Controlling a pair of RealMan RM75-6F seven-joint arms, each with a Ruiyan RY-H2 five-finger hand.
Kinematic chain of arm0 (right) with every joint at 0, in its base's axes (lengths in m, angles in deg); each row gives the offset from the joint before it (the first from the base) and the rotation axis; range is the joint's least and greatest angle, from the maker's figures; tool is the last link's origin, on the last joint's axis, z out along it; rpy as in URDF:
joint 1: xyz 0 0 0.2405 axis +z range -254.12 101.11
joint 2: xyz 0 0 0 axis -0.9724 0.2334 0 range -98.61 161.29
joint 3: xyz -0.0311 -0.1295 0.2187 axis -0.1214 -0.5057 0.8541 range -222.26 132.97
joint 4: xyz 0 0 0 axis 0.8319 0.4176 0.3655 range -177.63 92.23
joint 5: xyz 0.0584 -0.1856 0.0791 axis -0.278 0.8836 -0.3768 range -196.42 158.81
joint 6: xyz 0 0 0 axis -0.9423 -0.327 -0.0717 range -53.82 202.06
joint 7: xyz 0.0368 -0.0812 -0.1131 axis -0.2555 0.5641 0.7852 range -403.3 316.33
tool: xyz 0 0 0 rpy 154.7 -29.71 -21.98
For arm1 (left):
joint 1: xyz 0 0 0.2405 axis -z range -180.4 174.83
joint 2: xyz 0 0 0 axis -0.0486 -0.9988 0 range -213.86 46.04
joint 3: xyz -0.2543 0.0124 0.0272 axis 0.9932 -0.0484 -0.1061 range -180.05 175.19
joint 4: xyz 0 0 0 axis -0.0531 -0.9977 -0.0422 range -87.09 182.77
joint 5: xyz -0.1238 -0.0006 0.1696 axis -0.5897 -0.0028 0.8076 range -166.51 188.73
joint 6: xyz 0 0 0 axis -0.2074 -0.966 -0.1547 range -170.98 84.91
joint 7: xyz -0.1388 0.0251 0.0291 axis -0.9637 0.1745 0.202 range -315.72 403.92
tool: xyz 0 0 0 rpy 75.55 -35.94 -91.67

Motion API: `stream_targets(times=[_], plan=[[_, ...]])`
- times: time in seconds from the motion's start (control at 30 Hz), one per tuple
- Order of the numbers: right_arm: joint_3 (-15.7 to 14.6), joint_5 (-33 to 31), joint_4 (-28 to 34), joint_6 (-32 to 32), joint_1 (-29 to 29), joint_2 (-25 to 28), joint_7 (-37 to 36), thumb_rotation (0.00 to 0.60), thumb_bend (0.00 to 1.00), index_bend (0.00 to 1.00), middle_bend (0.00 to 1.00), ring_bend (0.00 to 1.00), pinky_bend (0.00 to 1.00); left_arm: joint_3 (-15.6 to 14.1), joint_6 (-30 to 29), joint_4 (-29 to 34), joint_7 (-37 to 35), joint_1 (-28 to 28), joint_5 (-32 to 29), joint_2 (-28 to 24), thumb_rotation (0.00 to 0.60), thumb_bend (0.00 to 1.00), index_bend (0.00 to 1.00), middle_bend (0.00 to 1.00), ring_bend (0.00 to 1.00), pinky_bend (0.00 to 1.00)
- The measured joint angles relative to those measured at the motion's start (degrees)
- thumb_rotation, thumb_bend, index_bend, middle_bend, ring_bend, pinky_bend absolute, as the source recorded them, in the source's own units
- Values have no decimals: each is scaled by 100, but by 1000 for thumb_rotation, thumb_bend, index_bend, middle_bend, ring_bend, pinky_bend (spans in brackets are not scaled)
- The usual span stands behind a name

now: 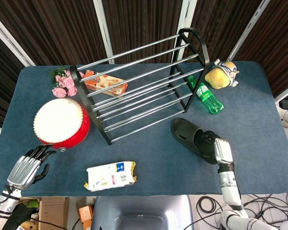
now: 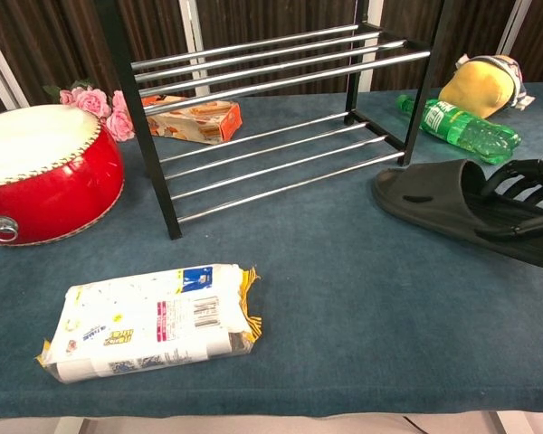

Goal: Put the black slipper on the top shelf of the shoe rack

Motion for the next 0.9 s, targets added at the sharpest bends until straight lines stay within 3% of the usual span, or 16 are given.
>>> stream_targets(times=[0.2, 0.4, 0.6, 0.9], plan=[[-109, 291, 402, 212, -48, 157, -25, 600, 347, 588, 570, 664, 939, 5, -12, 6, -24, -6, -13, -10, 600, 560, 297, 175, 166, 344], [-338, 626, 1510, 278, -81, 662, 101, 600, 347, 588, 571, 664, 939, -1, -25, 21, -31, -15, -8, -18, 600, 561, 296, 174, 166, 344], [-535, 914, 2903, 59, -2, 1469, 186, 600, 347, 588, 571, 664, 939, -13, 30, 34, 14, 3, -6, -11, 600, 560, 297, 174, 166, 344], [-507, 985, 4153, -631, 422, 2056, 186, 600, 347, 587, 571, 664, 939, -21, 69, 38, 69, 14, -15, 4, 600, 561, 297, 174, 166, 344]])
